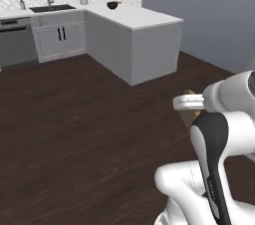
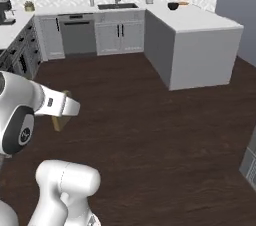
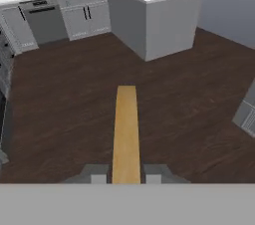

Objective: Start the toaster. Once the lever pops up, take the bread to the plate on the dining counter.

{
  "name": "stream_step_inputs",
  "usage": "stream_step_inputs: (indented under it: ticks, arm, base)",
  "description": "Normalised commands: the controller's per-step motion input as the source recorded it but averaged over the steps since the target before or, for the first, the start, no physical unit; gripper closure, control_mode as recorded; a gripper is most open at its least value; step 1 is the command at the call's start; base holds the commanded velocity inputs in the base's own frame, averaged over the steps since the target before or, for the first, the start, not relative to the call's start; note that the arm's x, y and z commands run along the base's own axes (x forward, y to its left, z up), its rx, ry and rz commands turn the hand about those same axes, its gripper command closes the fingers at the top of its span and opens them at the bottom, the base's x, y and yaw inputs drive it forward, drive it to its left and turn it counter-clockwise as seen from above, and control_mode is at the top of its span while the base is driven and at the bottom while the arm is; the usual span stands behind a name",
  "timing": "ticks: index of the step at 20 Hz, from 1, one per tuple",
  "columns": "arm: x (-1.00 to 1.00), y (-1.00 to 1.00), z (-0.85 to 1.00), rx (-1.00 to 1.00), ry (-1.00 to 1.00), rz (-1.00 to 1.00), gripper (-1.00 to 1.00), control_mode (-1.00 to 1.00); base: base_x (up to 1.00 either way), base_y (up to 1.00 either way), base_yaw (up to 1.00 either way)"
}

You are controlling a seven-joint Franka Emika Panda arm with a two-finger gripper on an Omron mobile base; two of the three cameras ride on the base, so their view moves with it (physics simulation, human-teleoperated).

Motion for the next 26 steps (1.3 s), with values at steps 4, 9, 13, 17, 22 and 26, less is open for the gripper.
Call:
stream_step_inputs:
  ticks: [4,9,13,17,22,26]
  arm:
    - [0.00,0.00,0.00,0.00,0.00,0.00,1.00,1.00]
    - [0.00,0.00,0.00,0.00,0.00,0.00,1.00,1.00]
    - [0.00,0.00,0.00,0.00,0.00,0.00,1.00,1.00]
    - [0.00,0.00,0.00,0.00,0.00,0.00,1.00,1.00]
    - [0.00,0.00,0.00,0.00,0.00,0.00,1.00,1.00]
    - [0.00,0.00,0.00,0.00,0.00,0.00,1.00,1.00]
  base:
    - [0.99,0.03,-0.58]
    - [1.00,0.40,-0.52]
    - [1.00,0.62,-0.43]
    - [1.00,0.61,-0.40]
    - [1.00,0.35,-0.15]
    - [1.00,0.19,0.00]
